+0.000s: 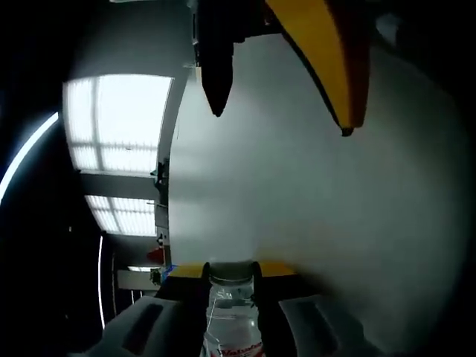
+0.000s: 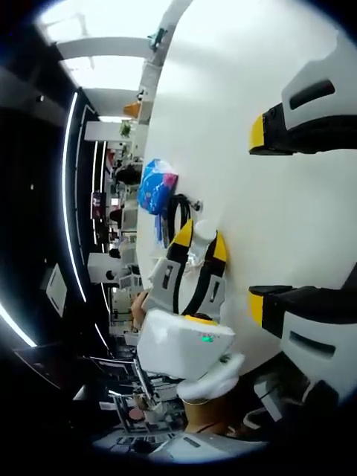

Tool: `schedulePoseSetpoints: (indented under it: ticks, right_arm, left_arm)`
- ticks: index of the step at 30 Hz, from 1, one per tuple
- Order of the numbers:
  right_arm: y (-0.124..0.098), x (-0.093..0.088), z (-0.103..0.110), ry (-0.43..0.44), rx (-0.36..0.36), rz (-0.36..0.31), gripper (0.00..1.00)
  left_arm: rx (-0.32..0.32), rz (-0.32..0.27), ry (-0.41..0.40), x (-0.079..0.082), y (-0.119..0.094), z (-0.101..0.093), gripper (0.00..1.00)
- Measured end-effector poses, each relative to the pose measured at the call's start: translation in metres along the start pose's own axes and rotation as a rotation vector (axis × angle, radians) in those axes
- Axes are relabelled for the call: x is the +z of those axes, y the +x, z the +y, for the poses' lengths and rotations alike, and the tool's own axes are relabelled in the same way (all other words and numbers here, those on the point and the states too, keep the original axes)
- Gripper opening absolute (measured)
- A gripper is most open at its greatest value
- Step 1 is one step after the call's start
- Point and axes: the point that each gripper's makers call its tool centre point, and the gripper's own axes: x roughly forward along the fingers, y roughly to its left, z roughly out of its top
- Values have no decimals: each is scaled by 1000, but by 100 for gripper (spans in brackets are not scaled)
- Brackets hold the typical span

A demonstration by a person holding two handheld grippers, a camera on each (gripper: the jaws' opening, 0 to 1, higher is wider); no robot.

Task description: Arrange the tabletop items into an orderly group along one side of the table until the central work area is clear of visible clutter.

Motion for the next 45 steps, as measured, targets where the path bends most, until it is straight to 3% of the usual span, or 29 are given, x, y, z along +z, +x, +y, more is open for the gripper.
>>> schedulePoseSetpoints:
  ticks: [11,25,33,41,45]
  right_arm:
    - [-2,-1,-3,1,-10,5,68]
    - [-1,0,-4,7,-7,-2,68]
    - [0,1,-4,9,-3,-3,68]
    - [2,1,-2,4,2,2,68]
    - [2,1,-1,1,4,7,68]
  left_arm:
    - [-9,-2,9,-2,1,0,21]
    - [25,-5,22,-2,-3,1,21]
    - [78,-20,-57,-5,-16,21,21]
    - [93,-27,-83,-5,-22,27,21]
    - [115,-30,-137,-8,-24,33,21]
